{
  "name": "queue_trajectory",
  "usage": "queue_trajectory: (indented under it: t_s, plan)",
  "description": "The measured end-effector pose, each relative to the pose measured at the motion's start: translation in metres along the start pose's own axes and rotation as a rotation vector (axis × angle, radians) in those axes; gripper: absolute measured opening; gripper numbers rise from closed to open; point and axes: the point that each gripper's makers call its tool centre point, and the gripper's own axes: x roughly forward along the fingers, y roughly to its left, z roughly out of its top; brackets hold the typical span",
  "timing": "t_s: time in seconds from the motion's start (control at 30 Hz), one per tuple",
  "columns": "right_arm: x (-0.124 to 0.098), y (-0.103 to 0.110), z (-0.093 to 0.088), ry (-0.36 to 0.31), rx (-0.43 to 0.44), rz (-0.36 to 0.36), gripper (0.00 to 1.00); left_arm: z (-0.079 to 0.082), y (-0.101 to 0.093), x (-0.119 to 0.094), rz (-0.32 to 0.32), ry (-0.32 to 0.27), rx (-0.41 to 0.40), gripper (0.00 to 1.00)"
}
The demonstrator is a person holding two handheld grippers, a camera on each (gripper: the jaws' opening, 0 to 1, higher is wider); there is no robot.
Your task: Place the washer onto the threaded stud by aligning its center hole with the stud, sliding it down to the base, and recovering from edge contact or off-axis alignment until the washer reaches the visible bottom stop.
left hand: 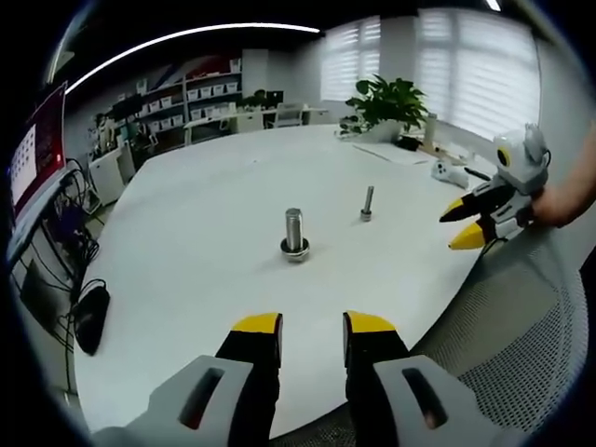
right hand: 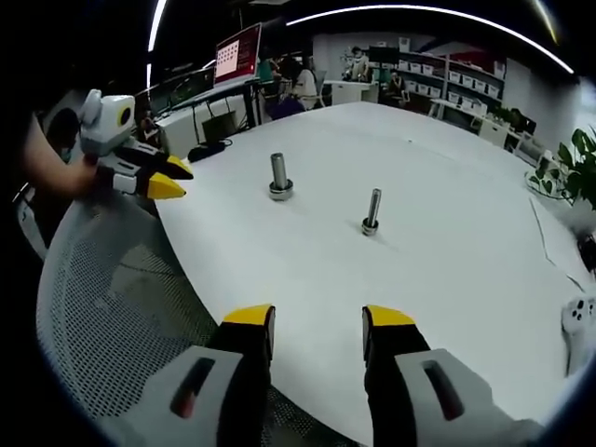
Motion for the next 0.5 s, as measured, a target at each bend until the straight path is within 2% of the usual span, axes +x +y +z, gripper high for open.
queue_trajectory:
  t_s: [0.5]
  plan:
    - [0.0017,0.0015,-0.0031,0.014,0.007,0.006,0.4,0.0009,0.003,-0.0009,0.01,-0.013,-0.02,0.25]
